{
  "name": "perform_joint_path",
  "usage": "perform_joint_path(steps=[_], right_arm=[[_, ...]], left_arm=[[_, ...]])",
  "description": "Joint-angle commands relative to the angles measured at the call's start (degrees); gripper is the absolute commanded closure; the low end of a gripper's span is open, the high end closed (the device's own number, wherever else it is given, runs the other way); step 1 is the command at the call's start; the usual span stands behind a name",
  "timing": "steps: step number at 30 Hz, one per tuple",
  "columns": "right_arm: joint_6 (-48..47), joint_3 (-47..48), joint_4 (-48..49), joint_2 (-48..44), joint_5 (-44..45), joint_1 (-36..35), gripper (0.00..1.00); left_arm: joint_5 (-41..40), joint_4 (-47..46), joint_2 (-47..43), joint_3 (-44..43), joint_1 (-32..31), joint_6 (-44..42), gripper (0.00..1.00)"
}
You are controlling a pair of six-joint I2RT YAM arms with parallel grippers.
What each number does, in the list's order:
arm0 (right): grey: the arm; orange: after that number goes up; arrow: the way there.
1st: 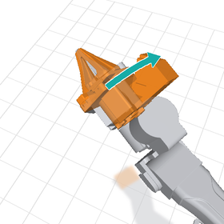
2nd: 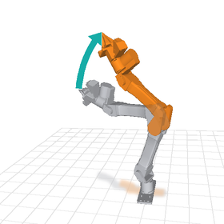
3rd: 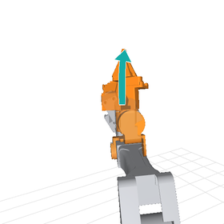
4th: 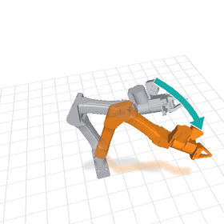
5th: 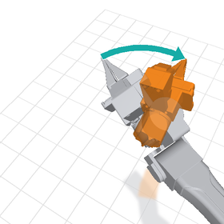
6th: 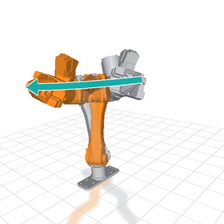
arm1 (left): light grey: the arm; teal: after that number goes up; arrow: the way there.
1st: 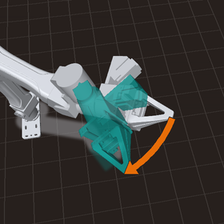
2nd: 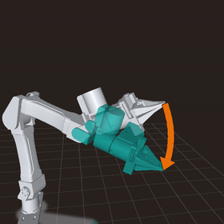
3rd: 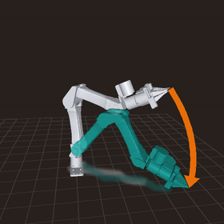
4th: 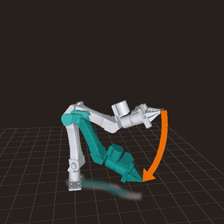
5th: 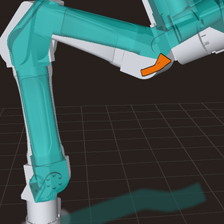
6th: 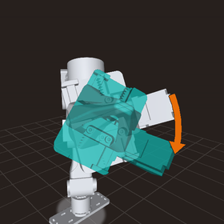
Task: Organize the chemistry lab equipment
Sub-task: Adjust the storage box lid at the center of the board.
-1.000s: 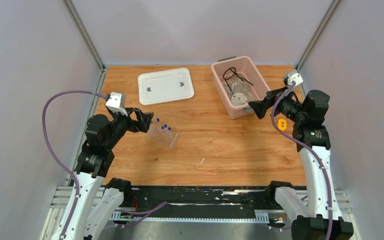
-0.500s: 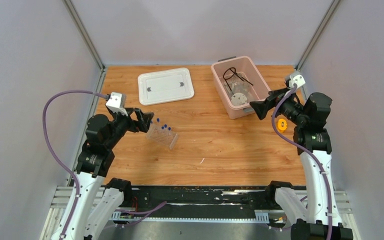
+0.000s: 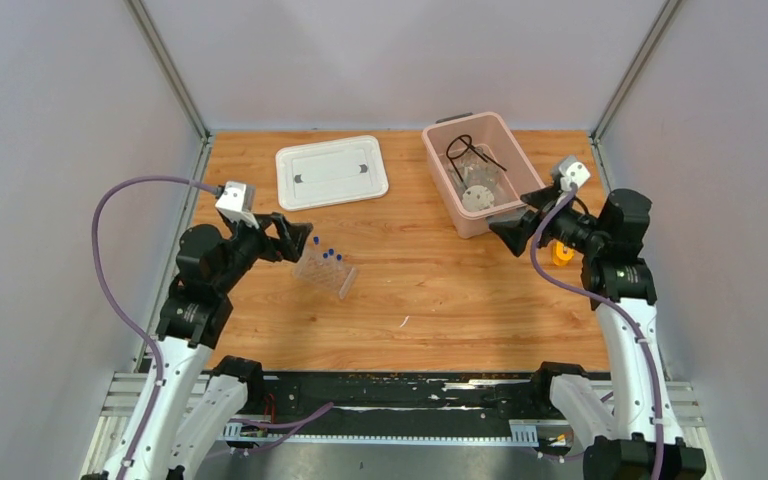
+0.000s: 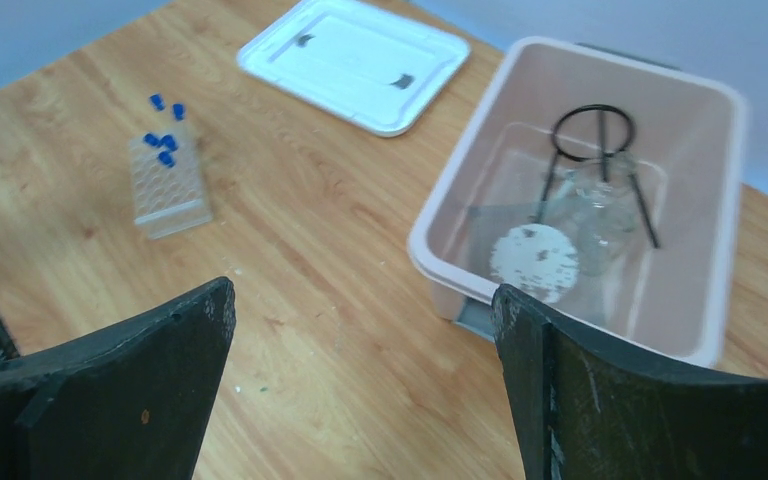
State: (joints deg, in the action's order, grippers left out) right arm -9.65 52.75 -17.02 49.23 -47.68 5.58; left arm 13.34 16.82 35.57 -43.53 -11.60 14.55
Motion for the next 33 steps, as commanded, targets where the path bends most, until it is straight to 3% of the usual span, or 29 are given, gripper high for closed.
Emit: perform_joint_path(steps=[1, 4, 9, 13, 19, 21, 27, 33], right_arm=[[-9.6, -1.4, -3.55, 3.05, -11.0, -3.46, 0.01], [-12.75, 0.54, -6.63, 6.03, -7.68, -10.31, 0.01], [-16.93, 1.27, -10.11, 6.45, -8.28, -13.31, 0.01], [-17.55, 0.61, -10.57, 5.13, -6.9, -13.4, 0.01], [-18.95, 1.2, -12.28, 6.13, -5.08, -13.47, 0.01], [-19.62, 1.38, -12.89, 6.44, -4.87, -13.57, 0.01], [-20.22, 0.66, -12.98, 6.76, -5.75, -13.71, 0.01], [-20.4, 0.93, -13.47, 7.84, -6.28, -13.83, 0.01]], left_arm=[[0.84, -7.3, 6.29, -0.96, 0.56, 7.74, 0.0], [-0.41, -15.99, 16.14, -2.37, 0.8, 14.48, 0.0], [-4.49, -16.6, 38.28, -12.97, 5.49, 17.54, 0.01], [-6.81, -15.73, 51.34, -20.8, 9.6, 17.84, 0.05], [-19.95, -7.24, 65.81, -32.81, 9.93, 13.28, 0.08], [-22.1, -1.01, 72.31, -39.83, 9.93, 11.53, 0.11], [-23.97, 2.72, 81.36, -47.06, 10.02, 8.19, 0.48], [-26.78, 5.51, 86.51, -51.49, 10.08, 5.27, 0.53]])
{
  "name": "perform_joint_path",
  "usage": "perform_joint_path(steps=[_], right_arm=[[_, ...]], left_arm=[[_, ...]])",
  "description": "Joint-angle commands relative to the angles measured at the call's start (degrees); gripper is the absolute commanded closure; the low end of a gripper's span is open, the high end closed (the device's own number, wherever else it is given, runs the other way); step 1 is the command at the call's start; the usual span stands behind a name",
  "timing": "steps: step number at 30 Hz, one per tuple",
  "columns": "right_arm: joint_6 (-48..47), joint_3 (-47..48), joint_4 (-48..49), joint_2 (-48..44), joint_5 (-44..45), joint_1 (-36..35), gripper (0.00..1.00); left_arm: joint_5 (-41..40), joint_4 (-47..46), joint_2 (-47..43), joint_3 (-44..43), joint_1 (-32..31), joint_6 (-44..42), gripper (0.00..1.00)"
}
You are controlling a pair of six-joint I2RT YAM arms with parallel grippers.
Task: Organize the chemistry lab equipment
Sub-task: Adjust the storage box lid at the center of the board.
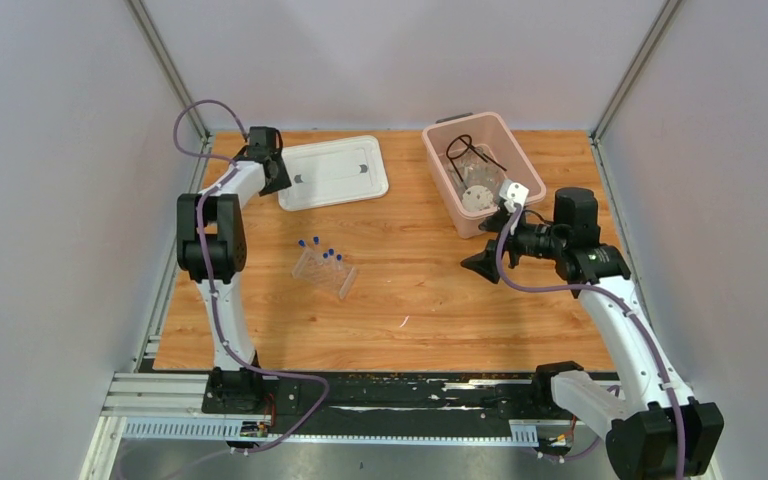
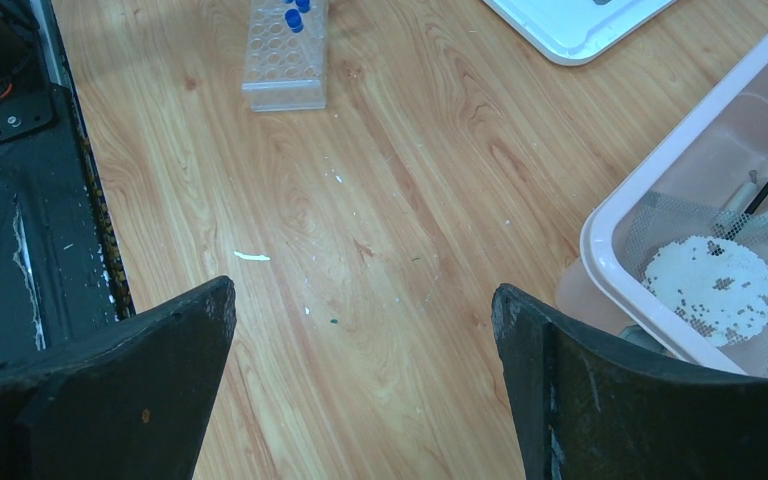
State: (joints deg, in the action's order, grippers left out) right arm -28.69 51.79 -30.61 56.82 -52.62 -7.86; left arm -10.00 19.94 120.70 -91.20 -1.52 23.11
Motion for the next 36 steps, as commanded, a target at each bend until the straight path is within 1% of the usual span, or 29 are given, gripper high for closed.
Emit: perform_joint_path(steps=[1, 3, 7, 14, 16, 17, 18, 23, 28, 31, 36], right_arm=[[-1.38, 1.9, 0.1, 0.45, -1.32, -0.4, 0.01], [-1.45, 1.91, 0.02, 0.71, -1.42, -0.4, 0.01], [-1.57, 1.91, -0.15, 1.04, -1.52, -0.4, 0.01], [-1.88, 1.86, -0.21, 1.1, -1.43, -0.4, 0.01], [-1.94, 1.91, -0.23, 1.06, -1.43, -0.38, 0.01], [-1.99, 1.86, -0.24, 1.1, -1.43, -0.4, 0.01], [-2.01, 1.88, -0.32, 1.05, -1.42, -0.4, 0.01], [-2.34, 1.91, -0.54, 0.87, -1.58, -0.39, 0.01], [-4.27, 1.7, -1.48, 0.29, -3.55, -0.4, 0.01], [-5.65, 1.08, -1.58, -0.9, -5.66, -0.4, 0.01], [-7.46, 1.04, -1.38, -1.96, -6.92, -0.8, 0.01]], left_arm=[[-3.39, 2.45, 1.88, -4.26, 0.02, -3.76, 0.54], [-2.23, 3.29, 3.39, -5.95, 0.02, -4.68, 0.62], [0.1, 6.83, 7.14, -9.97, 0.11, -5.26, 0.74], [1.95, 7.64, 8.75, -10.73, 0.27, -6.04, 0.75], [2.01, 7.99, 8.34, -10.84, 0.29, -6.48, 0.84], [2.0, 8.18, 7.98, -10.84, 0.29, -6.54, 0.93], [2.06, 8.39, 7.43, -10.84, 0.29, -6.61, 1.0], [4.34, 6.25, 0.7, -7.93, 0.29, -5.02, 1.0], [8.5, 1.11, -9.65, -0.9, 0.29, -0.38, 1.0], [10.89, -0.51, -14.86, 2.97, 0.29, 2.81, 1.0], [14.84, -1.91, -22.76, 7.7, 0.29, 4.81, 1.0]])
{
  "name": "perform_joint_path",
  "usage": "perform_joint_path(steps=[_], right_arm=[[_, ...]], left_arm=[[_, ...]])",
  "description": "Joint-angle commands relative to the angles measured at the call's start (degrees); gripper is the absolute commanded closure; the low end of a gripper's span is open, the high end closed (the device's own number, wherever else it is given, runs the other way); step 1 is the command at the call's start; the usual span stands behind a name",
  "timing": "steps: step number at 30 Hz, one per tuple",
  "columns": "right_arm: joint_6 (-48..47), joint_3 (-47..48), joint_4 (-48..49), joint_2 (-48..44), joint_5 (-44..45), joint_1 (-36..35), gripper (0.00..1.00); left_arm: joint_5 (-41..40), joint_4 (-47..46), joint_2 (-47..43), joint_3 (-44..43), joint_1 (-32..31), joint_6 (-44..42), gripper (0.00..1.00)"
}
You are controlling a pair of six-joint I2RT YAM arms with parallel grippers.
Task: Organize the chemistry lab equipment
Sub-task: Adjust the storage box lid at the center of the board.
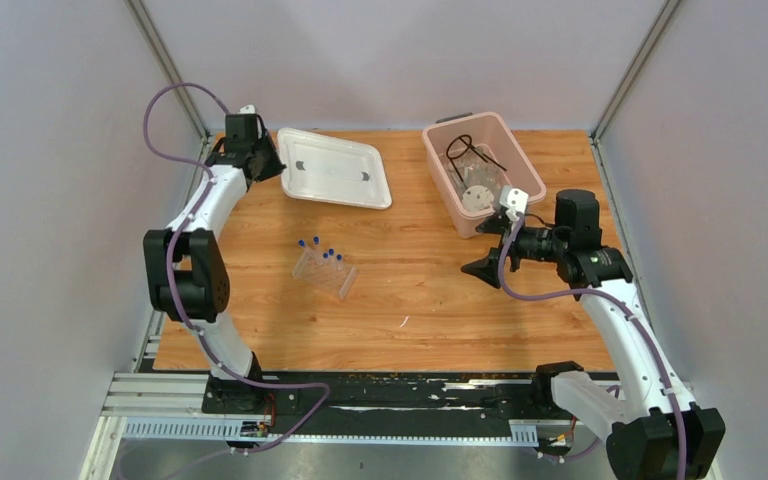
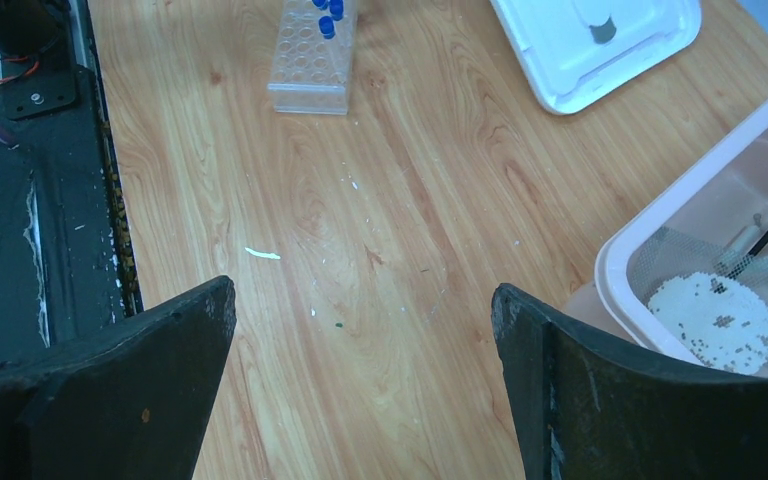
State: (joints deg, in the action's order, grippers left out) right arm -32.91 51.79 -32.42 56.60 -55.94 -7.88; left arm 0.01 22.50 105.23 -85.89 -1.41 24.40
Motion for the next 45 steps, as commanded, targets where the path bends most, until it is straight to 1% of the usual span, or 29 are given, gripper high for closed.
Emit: perform_joint_path(steps=[1, 8, 14, 17, 20, 25, 29, 31, 33, 35, 37, 40, 41, 44, 45], right_arm=[[-3.95, 1.38, 0.31, -1.68, -3.63, -1.26, 0.01], [-11.76, 7.54, -0.08, 1.87, -2.49, -6.22, 0.01], [-12.55, 13.08, 2.11, 8.33, 5.73, -15.81, 0.01], [-10.73, 12.4, 6.22, 11.23, 11.2, -20.65, 0.01], [-7.0, 10.0, 12.6, 13.26, 15.54, -24.49, 0.01], [0.55, 4.99, 22.41, 16.39, 19.43, -27.5, 0.01], [5.59, 0.48, 29.77, 18.94, 23.33, -29.91, 0.01], [5.97, 0.88, 29.07, 20.08, 24.18, -30.09, 0.01], [5.88, 2.31, 26.21, 20.75, 24.93, -29.73, 0.01], [5.93, 3.13, 24.35, 21.14, 23.19, -28.86, 0.01], [3.6, 3.2, 22.57, 21.66, 20.25, -28.48, 0.01], [-1.27, 3.05, 20.43, 23.56, 19.08, -28.64, 0.01], [-2.68, 3.13, 19.85, 24.41, 19.24, -28.72, 0.01], [-8.47, 2.94, 18.49, 26.36, 20.5, -29.29, 0.03], [-11.9, 2.55, 18.13, 26.9, 20.56, -29.57, 0.06]], left_arm=[[5.66, -4.55, -8.66, 3.27, 0.17, 3.81, 1.0], [10.33, -6.07, -18.64, 10.61, -0.14, 5.69, 1.0], [11.94, -6.34, -25.24, 14.81, -3.11, 6.82, 1.0], [12.27, -5.69, -26.92, 15.95, -5.57, 7.1, 1.0], [12.09, -5.37, -28.01, 17.21, -8.62, 7.21, 1.0], [11.0, -7.63, -28.51, 20.45, -14.28, 8.73, 1.0], [9.83, -10.15, -26.36, 22.1, -19.67, 10.03, 1.0], [9.03, -10.82, -25.21, 22.27, -21.5, 9.54, 1.0], [7.79, -10.98, -24.62, 22.13, -21.96, 8.14, 1.0], [6.74, -10.77, -24.58, 21.58, -21.97, 5.82, 1.0], [6.21, -10.24, -25.45, 21.04, -21.97, 3.74, 1.0], [6.72, -9.65, -27.84, 20.46, -21.97, 0.15, 1.0], [6.41, -9.28, -29.33, 20.51, -21.97, -1.05, 0.97], [5.95, -7.41, -33.16, 20.34, -21.97, -5.56, 0.82], [5.7, -6.37, -34.61, 20.16, -21.94, -7.03, 0.76]])
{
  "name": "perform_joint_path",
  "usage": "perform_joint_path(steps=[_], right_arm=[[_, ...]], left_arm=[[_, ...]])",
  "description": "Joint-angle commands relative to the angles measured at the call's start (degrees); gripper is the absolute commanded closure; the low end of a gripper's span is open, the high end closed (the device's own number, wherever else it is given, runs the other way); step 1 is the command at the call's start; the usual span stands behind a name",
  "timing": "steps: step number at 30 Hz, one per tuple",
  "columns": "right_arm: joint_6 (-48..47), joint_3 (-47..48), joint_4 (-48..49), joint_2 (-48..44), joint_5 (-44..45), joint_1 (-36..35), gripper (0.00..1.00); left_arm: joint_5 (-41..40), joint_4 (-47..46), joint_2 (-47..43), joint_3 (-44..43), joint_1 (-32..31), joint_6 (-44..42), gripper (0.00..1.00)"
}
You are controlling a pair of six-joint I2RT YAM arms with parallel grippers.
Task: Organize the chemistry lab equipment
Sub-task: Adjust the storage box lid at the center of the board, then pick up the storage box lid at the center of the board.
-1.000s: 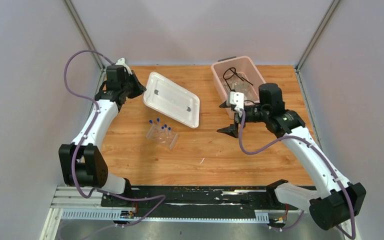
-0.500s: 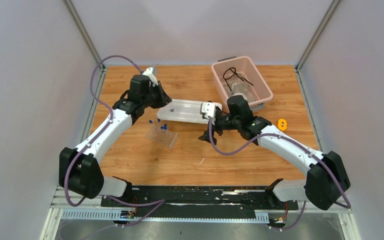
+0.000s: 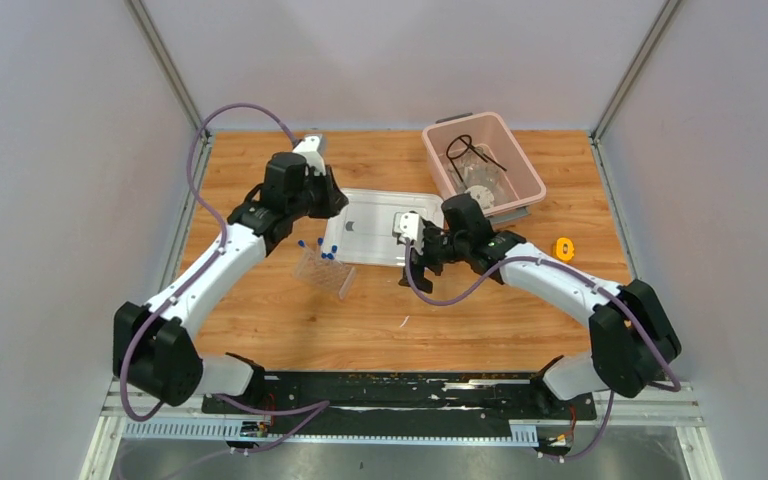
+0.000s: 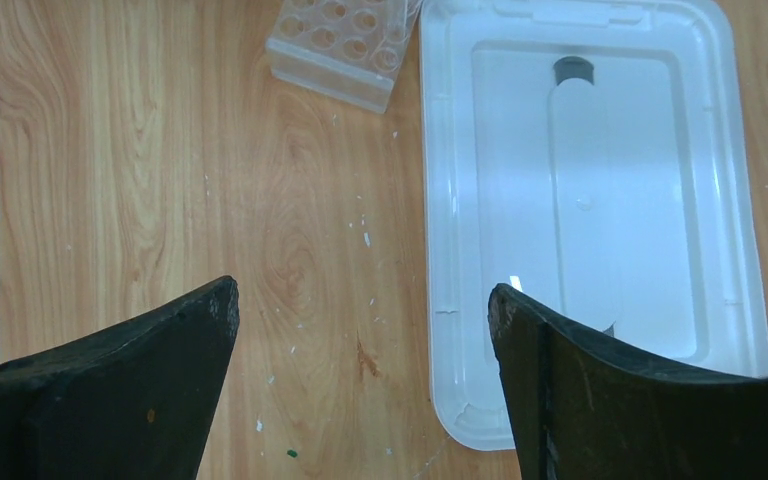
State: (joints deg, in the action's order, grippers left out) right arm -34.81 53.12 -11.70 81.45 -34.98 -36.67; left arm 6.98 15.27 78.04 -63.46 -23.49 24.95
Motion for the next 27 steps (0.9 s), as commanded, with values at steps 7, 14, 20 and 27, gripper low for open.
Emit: perform_joint_path(steps=[7, 14, 20, 27], right_arm=[[-26.99, 8.28, -8.8, 10.0, 4.19, -2.27, 0.17], [-18.93, 27.19, -22.27, 27.76, 4.65, -2.59, 0.52], [-16.52, 29.48, -22.02, 32.14, 8.63, -2.81, 0.55], [-15.3, 29.85, -21.38, 35.03, 9.45, -2.84, 0.65]], left_arm=[[-7.67, 7.42, -19.54, 2.34, 0.19, -17.85, 0.2], [-16.74, 5.0, -34.92, 15.24, 0.14, -22.59, 0.0], [-16.98, 4.34, -39.65, 17.67, 0.19, -23.1, 0.0], [-16.75, 4.77, -40.08, 17.49, 0.19, -23.02, 0.0]])
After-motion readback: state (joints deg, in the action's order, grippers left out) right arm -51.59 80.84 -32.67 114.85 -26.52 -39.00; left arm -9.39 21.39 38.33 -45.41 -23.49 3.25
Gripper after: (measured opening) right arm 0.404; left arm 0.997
